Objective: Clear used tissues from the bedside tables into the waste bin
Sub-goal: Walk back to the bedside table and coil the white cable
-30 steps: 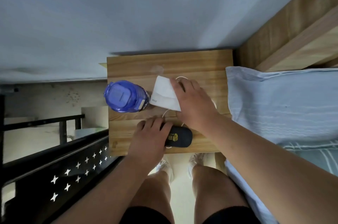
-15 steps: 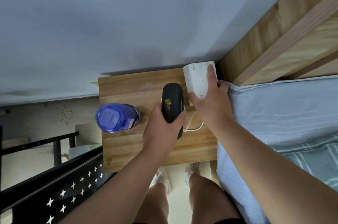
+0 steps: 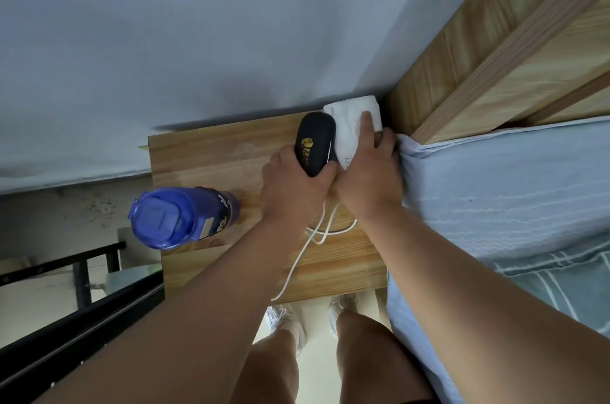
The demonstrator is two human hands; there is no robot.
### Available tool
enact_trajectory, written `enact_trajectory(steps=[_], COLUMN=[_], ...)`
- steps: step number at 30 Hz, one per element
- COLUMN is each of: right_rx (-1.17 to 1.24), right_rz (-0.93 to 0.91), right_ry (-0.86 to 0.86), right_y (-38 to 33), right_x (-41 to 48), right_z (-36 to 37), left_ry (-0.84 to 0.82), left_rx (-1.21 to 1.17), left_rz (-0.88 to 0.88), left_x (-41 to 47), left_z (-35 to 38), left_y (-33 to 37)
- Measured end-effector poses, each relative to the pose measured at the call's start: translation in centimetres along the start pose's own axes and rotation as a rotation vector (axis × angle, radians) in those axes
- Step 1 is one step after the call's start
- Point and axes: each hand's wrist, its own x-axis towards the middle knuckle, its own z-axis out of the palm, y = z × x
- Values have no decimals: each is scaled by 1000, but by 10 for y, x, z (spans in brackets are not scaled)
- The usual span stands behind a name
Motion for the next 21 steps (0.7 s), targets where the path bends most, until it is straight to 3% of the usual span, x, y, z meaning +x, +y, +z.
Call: enact_trajectory(steps=[4, 9, 15, 21], right_rx=[29, 82, 162, 140], right_rz=[10, 41, 21, -28], right_ry=[-37, -61, -24, -32], right_y=[7, 7, 5, 1], right_x=[-8, -11, -9, -1], right_z=[-2, -6, -10, -13], left_ry=[-64, -2, -22, -39], left_rx=[10, -61, -200, -204], left_rz=[-127, -235, -268, -175], left_x=[-9, -4, 15, 19], left_z=[-1, -6, -3, 9], left_y=[-11, -4, 15, 15])
